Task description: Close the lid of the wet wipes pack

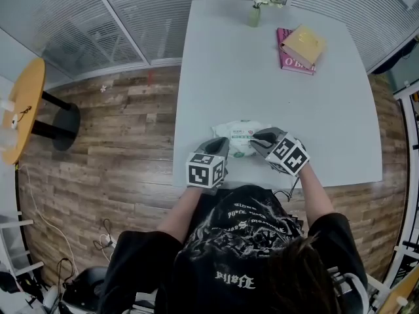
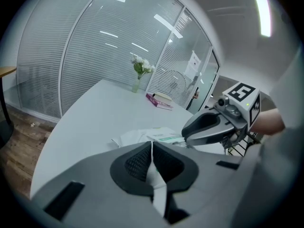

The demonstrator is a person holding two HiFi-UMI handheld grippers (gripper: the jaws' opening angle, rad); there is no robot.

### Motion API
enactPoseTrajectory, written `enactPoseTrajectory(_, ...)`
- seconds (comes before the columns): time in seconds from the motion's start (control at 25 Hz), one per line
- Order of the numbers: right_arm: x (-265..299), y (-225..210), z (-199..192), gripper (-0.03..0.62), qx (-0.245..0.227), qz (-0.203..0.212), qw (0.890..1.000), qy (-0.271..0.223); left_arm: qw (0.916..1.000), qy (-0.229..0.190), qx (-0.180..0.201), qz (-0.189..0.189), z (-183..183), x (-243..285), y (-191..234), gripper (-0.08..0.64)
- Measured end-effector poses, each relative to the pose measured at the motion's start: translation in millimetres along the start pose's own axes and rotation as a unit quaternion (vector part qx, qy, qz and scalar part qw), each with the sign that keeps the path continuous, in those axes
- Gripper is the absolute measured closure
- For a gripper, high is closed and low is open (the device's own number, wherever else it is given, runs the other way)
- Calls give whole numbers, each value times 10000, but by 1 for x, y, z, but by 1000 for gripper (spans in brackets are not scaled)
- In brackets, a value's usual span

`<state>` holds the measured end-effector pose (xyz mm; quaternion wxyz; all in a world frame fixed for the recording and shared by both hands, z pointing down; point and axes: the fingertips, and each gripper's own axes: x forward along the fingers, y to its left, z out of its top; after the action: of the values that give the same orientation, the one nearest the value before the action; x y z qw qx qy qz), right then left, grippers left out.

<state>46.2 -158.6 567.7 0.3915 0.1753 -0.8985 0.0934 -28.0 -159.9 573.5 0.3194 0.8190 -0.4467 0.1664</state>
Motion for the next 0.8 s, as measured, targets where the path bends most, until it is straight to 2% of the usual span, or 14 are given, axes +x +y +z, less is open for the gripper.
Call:
enactPoseTrajectory(0.32,11,6,-15,546,36,-2,9998,217,9987,-4,480,-179,8,2,-18,548)
enactPoseTrajectory(0.6,12,9,-16,549,724,-129,9973,-51,9953,294,663,-643,4,15,-45,548)
enactPoseTrajectory(0.8,9,5,-18,572,1069,-386,9930,-331,9934,569,836,-543,-4,28,-50,548)
